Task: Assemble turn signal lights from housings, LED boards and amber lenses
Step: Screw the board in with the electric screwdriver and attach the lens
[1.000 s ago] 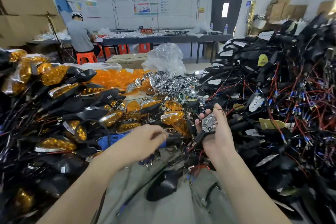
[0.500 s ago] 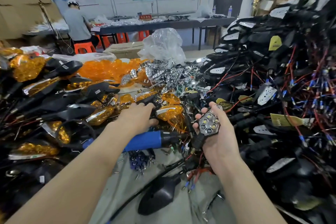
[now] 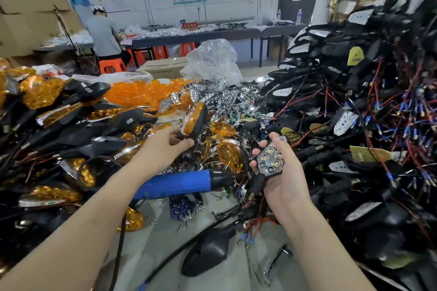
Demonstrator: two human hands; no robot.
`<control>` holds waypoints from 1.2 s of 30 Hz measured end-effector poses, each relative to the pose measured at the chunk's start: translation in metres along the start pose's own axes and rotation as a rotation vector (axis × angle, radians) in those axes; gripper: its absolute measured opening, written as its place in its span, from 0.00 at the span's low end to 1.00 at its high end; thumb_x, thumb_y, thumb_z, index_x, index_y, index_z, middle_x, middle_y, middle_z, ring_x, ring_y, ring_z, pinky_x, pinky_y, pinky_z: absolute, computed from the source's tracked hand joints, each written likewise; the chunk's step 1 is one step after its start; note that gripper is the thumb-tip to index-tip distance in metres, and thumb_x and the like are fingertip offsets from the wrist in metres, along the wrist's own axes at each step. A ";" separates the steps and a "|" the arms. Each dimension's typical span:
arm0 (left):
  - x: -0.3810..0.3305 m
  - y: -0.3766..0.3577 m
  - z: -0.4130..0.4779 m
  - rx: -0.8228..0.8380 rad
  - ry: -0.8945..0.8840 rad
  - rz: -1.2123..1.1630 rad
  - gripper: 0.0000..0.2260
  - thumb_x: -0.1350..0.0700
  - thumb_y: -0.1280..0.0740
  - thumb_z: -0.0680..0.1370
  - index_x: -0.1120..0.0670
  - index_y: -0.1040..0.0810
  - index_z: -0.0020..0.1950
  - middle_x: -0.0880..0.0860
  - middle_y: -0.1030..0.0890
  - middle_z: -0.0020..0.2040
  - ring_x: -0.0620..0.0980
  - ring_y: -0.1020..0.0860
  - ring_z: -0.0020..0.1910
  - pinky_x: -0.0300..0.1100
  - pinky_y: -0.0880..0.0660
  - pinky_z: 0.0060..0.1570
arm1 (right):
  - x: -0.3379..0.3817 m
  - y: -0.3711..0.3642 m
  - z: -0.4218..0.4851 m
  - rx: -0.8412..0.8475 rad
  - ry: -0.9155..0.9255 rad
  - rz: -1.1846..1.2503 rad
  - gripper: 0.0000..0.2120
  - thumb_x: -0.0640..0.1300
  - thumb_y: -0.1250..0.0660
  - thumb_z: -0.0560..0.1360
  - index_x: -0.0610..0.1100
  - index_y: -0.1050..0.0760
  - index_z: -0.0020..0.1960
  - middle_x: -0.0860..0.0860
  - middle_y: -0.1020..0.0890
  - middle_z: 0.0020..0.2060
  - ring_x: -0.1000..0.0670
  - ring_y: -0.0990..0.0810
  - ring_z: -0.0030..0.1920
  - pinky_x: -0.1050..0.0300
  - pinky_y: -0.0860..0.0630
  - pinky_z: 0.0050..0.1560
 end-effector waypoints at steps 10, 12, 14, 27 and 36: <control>0.000 -0.010 -0.005 0.040 -0.030 0.055 0.09 0.49 0.36 0.82 0.44 0.26 0.62 0.44 0.20 0.53 0.39 0.24 0.50 0.33 0.30 0.43 | 0.001 -0.002 -0.002 0.011 0.003 -0.010 0.04 0.44 0.35 0.82 0.48 0.22 0.53 0.51 0.18 0.38 0.50 0.18 0.37 0.57 0.22 0.33; 0.000 -0.009 -0.006 0.027 -0.032 0.045 0.08 0.49 0.36 0.82 0.43 0.26 0.61 0.45 0.21 0.55 0.43 0.24 0.54 0.37 0.28 0.49 | 0.002 -0.003 -0.003 0.015 0.002 -0.005 0.04 0.43 0.36 0.83 0.48 0.22 0.53 0.50 0.18 0.38 0.51 0.19 0.37 0.58 0.22 0.33; -0.001 -0.009 -0.006 0.023 -0.040 0.055 0.08 0.49 0.36 0.82 0.44 0.25 0.61 0.45 0.21 0.57 0.45 0.24 0.57 0.41 0.29 0.53 | 0.002 -0.004 -0.004 0.018 0.004 -0.004 0.04 0.43 0.36 0.83 0.48 0.22 0.53 0.50 0.18 0.38 0.51 0.19 0.37 0.58 0.22 0.33; -0.081 -0.054 -0.039 -0.053 -0.171 0.323 0.15 0.39 0.41 0.81 0.45 0.30 0.63 0.43 0.23 0.43 0.43 0.22 0.39 0.44 0.25 0.37 | 0.002 -0.005 0.000 0.056 0.044 0.012 0.10 0.35 0.41 0.82 0.45 0.24 0.56 0.48 0.18 0.40 0.49 0.19 0.39 0.55 0.23 0.38; -0.067 0.005 -0.074 -0.373 -0.052 -0.254 0.07 0.55 0.34 0.80 0.42 0.30 0.49 0.43 0.21 0.42 0.40 0.20 0.39 0.34 0.26 0.35 | 0.000 -0.006 -0.004 0.055 0.119 -0.230 0.07 0.44 0.27 0.77 0.49 0.21 0.54 0.49 0.15 0.43 0.52 0.15 0.45 0.62 0.20 0.41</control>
Point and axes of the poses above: each hand's wrist, its own z-axis towards the middle knuckle, its own y-axis out of the back of the hand, x = y × z, the point moved 10 cm from there along z, towards the middle knuckle
